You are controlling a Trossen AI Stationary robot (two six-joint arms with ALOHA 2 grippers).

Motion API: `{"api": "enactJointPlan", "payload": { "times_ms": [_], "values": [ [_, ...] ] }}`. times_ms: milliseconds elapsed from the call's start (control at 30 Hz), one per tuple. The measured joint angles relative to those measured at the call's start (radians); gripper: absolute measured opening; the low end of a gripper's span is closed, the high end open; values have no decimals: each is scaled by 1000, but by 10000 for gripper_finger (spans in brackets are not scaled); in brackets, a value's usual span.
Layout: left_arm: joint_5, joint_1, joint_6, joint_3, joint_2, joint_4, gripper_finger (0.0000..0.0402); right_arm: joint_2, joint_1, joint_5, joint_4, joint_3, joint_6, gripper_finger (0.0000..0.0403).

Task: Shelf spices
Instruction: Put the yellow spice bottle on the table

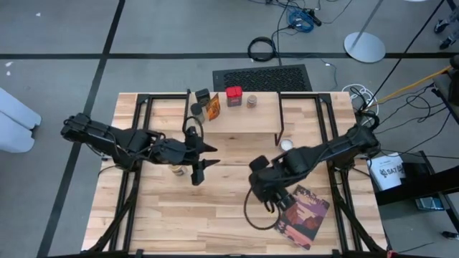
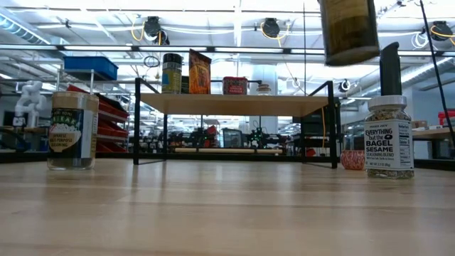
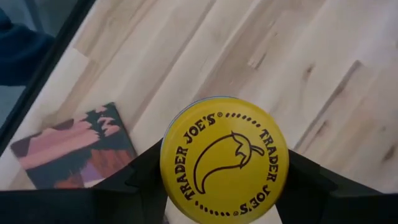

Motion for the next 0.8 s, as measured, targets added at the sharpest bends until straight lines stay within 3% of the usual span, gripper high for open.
{"api": "enactJointPlan", "payload": {
  "times_ms": [367,567,667,800],
  "values": [
    [85,-104,134,0,42,8,191,-12,11,41,180,0,-28,215],
    [259,-132,132,0,94,160,196,-53,18,79,252,0,-165,215],
    [268,-136,133,0,117,185,214,-70,17,83,284,1,-189,215],
    [205,-133,145,0,155,192,263,-77,16,90,323,2,-236,215]
  ]
}}
